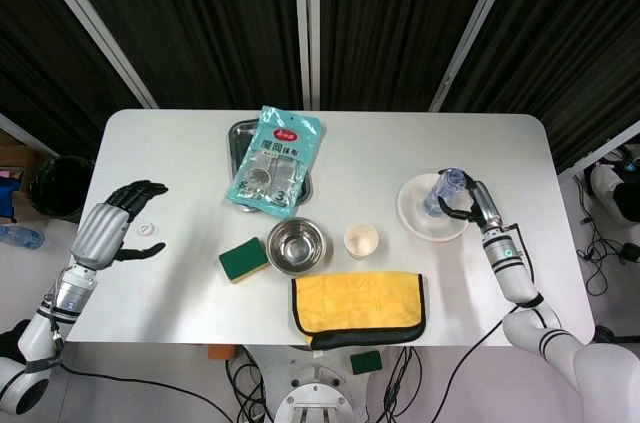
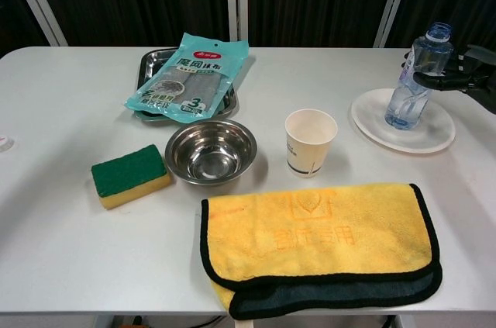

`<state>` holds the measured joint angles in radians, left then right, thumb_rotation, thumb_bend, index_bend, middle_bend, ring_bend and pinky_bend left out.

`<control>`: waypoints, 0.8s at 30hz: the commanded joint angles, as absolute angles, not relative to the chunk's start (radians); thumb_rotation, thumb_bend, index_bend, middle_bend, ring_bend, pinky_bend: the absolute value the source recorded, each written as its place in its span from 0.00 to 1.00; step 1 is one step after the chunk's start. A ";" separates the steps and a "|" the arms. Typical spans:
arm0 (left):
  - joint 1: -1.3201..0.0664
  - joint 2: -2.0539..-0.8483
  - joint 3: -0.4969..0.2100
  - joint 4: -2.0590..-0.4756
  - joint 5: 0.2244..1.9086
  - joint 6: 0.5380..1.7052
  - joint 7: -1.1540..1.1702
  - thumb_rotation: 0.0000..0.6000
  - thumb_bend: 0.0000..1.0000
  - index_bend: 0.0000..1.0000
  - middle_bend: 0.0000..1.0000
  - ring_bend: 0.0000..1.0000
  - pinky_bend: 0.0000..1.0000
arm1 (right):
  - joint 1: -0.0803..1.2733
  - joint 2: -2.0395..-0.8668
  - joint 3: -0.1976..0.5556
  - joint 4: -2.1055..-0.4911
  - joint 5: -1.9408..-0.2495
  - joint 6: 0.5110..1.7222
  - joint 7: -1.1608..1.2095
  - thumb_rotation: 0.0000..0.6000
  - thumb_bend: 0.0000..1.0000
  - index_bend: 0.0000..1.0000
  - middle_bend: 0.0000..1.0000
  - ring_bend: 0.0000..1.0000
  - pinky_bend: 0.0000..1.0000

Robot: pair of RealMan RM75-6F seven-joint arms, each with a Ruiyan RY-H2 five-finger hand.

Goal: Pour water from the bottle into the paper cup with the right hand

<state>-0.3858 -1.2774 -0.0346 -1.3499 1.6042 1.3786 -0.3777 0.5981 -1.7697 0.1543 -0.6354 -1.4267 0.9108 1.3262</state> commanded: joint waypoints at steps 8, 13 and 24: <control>-0.387 -1.277 -0.036 -1.349 1.604 1.378 -0.378 1.00 0.13 0.19 0.19 0.13 0.19 | 0.597 -1.768 0.161 -0.644 -1.417 0.912 1.312 1.00 0.44 0.46 0.30 0.20 0.25; -0.387 -1.276 -0.036 -1.349 1.604 1.377 -0.378 1.00 0.13 0.19 0.19 0.13 0.19 | 0.596 -1.770 0.172 -0.645 -1.407 0.917 1.306 1.00 0.47 0.54 0.36 0.25 0.31; -0.383 -1.272 -0.038 -1.353 1.601 1.383 -0.377 1.00 0.13 0.19 0.19 0.13 0.19 | 0.570 -1.708 0.190 -0.738 -1.420 1.025 1.284 1.00 0.48 0.61 0.42 0.31 0.37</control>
<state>-0.3830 -1.2722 -0.0378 -1.3528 1.6015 1.3822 -0.3771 0.5789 -1.7280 0.1856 -0.7133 -1.4135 0.9990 1.2962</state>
